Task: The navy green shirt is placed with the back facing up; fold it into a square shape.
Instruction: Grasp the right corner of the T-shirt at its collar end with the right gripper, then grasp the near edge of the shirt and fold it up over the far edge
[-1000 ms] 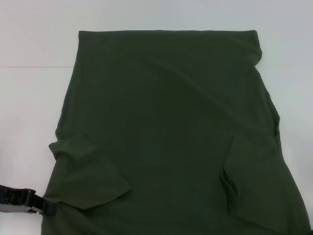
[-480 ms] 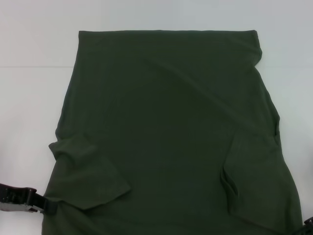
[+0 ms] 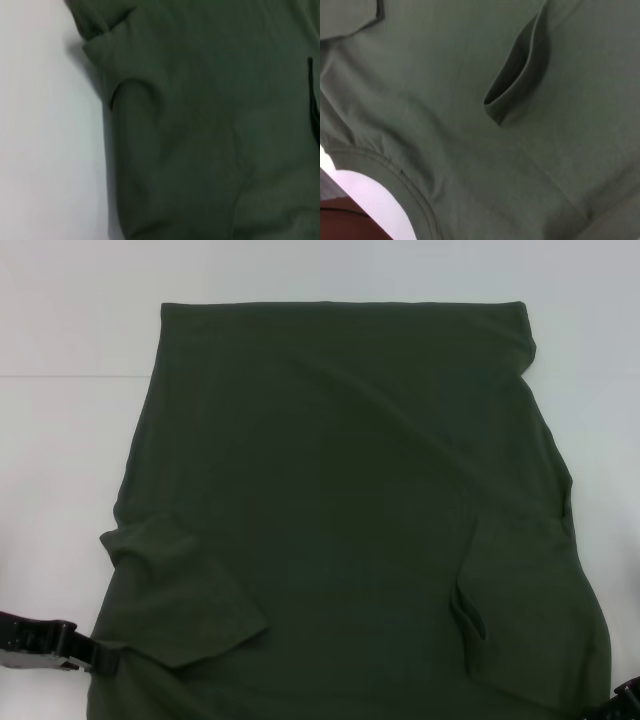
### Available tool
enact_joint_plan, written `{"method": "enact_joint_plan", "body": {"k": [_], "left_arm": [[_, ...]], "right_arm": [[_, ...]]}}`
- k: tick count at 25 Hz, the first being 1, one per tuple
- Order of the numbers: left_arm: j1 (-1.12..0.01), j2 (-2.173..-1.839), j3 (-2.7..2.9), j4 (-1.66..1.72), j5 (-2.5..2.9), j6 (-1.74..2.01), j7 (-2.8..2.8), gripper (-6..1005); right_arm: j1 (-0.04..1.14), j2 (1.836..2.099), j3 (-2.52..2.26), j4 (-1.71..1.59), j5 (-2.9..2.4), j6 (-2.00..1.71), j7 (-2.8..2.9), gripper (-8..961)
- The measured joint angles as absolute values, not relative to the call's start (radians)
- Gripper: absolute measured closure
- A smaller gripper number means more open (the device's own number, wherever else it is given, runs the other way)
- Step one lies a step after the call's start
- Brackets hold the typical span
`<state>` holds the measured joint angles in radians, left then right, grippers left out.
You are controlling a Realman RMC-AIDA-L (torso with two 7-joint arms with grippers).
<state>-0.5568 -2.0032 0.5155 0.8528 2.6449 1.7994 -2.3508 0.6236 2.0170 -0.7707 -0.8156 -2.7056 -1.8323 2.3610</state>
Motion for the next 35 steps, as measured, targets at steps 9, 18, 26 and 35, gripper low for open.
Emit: {"method": "enact_joint_plan", "body": {"k": [9,18,26,35], "left_arm": [[-0.558,-2.002,0.515,0.853,2.632,1.799,-2.349,945],[-0.558,-1.999,0.515,0.853,2.619,1.799,-2.347,946],[-0.558,-1.997,0.515,0.851,2.618,1.818,-2.35,947],[-0.549,-1.966,0.5,0.755,2.602,1.903,-2.306,948]], "right_arm": [[0.63,2.016,-0.776,-0.816,-2.706,-1.841,2.361,519],[0.637,2.009,-0.776,-0.816,-2.704,-1.849,2.354,888],[0.645,1.996,-0.771,-0.818,-2.701,-1.88,2.301,892],[0.638,1.984,-0.761,-0.817,-2.703,-1.978,2.174,894]]}}
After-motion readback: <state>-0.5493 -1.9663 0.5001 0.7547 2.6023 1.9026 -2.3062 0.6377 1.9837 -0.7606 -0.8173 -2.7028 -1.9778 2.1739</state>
